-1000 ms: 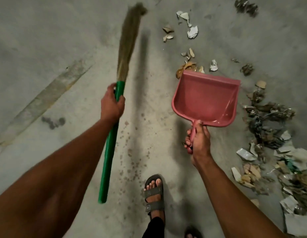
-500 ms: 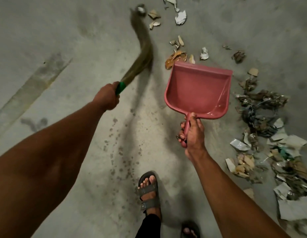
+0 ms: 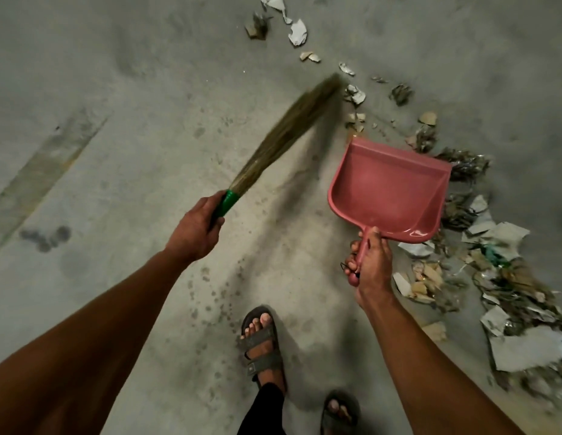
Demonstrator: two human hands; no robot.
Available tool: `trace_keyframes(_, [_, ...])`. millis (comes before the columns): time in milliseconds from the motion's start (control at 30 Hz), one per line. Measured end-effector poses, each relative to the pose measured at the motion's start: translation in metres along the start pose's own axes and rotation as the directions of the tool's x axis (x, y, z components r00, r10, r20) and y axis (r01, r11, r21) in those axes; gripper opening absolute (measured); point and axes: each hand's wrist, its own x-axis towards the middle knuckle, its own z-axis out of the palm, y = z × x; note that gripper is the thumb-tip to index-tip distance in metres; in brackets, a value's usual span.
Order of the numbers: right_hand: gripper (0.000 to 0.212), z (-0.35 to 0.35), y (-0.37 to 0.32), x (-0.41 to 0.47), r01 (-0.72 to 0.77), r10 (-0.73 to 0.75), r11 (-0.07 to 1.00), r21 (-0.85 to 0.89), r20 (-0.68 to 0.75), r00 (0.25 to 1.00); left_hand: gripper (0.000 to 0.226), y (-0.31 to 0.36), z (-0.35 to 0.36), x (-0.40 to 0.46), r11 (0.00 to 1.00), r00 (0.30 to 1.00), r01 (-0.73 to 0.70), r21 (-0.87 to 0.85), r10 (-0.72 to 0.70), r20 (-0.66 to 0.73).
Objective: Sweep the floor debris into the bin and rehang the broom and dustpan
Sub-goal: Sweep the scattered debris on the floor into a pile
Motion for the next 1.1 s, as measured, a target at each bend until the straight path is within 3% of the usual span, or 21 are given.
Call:
trace_keyframes(100, [0.028, -0.019, 0.001, 0.002, 0.01, -0.009, 1.0, 0.026, -0.026, 1.0, 0.062, 0.016, 0.019, 0.015, 0.989, 0.991, 0.131, 0.061, -0.131, -0.002])
trace_keyframes(233, [0.029, -0.043, 0.004, 0.005, 0.019, -0.017, 0.999, 0.042, -0.038, 0.999, 0.063, 0.06, 0.061, 0.026, 0.958, 0.948, 0.235, 0.164, -0.263, 0.18])
trace_keyframes(400, [0.029, -0.081, 0.008, 0.002, 0.023, -0.017, 0.998, 0.066, -0.09, 0.996, 0.063, 0.13, 0.124, 0.002, 0.988, 0.911, 0.021, 0.155, -0.083, 0.405])
trace_keyframes(500, [0.027, -0.106, 0.01, -0.001, 0.019, -0.012, 0.997, 0.069, -0.111, 0.994, 0.064, 0.154, 0.149, -0.02, 0.988, 0.883, -0.114, 0.105, 0.053, 0.466])
trace_keyframes(667, [0.034, -0.129, 0.008, -0.007, 0.0, 0.002, 1.0, 0.02, -0.101, 0.995, 0.064, 0.163, 0.143, -0.051, 0.979, 0.91, -0.19, -0.066, 0.201, 0.363])
trace_keyframes(833, [0.037, -0.111, -0.009, -0.012, -0.02, 0.022, 0.999, 0.028, -0.039, 0.999, 0.061, 0.149, 0.094, -0.057, 0.987, 0.968, -0.128, -0.094, 0.145, 0.203])
trace_keyframes(1100, [0.043, -0.022, -0.055, -0.012, 0.007, -0.008, 1.0, 0.016, 0.091, 0.996, 0.058, 0.11, -0.009, 0.011, 0.995, 0.999, -0.041, -0.087, 0.044, 0.027])
